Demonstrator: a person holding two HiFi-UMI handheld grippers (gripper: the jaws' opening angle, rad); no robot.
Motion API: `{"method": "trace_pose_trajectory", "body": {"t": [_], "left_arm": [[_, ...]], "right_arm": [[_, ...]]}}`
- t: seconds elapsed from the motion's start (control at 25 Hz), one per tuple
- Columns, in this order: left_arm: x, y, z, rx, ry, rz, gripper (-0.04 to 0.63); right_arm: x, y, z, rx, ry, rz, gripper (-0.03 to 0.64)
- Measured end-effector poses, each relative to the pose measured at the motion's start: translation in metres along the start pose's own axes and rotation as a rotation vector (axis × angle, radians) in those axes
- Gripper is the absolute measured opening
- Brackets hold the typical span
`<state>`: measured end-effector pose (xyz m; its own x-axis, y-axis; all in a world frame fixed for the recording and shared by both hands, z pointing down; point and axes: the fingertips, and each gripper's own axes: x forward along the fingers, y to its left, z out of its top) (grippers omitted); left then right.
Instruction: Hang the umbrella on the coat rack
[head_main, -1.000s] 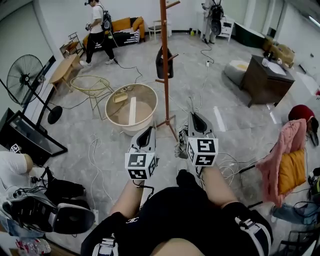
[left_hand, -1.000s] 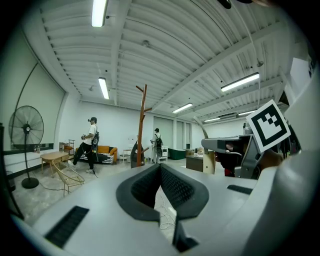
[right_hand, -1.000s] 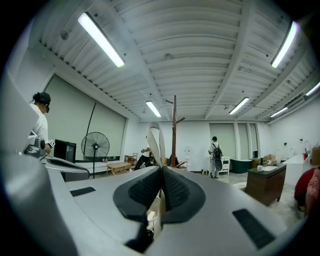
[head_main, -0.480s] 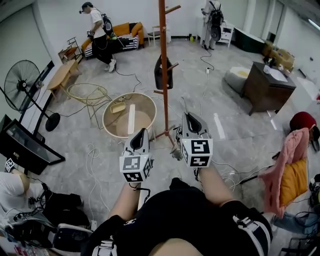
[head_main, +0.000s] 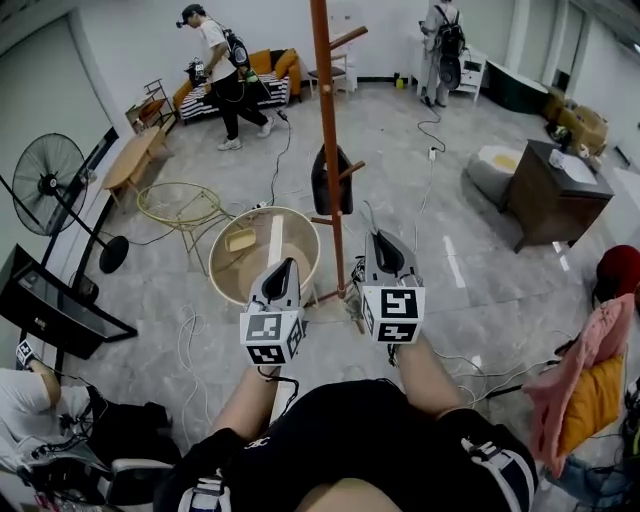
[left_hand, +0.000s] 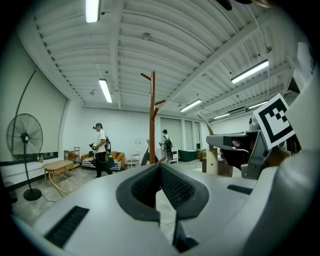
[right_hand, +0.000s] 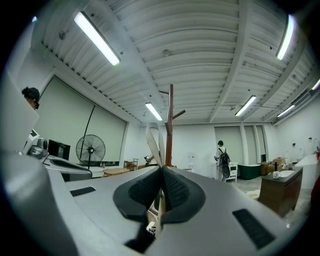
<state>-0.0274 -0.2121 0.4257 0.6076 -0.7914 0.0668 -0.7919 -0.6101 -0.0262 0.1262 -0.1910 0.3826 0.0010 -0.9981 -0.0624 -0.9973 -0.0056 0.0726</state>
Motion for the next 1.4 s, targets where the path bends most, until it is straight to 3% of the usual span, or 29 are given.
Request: {"method": "trace_pose_trajectory", "body": {"t": [0.36,0.6,0.8,0.96,1.4], "left_arm": [[0.144,0.032,0.022,0.027,0.013,0.012,0.017],[0.196,0.078,-0.001,0.005,0.079,0.007,0.017],[0.217,0.116,0.005,0.010,0.078,-0.003,0.017],[0.226,0.151,0.005,-0.002,0.075,-0.004,0.017],[0.235,0.172,-0.002,-0.022,0.080,-0.010,0.017]], "right_arm": [[0.141,-0.064,0.015,-0.073,-0.037,0.017,0.017],[0.217,-0.066,0.047,-0.156,-0.109,-0.006,0.017],[0.252,-0.060,0.093,-0.278,-0.194,-0.081,0.017],[0.283,-0.042,0.118,-0.345,-0.215,-0.092,0.017],[0.328,-0.038,0.120,-0.377,-0.151,-0.096,0.017]]}}
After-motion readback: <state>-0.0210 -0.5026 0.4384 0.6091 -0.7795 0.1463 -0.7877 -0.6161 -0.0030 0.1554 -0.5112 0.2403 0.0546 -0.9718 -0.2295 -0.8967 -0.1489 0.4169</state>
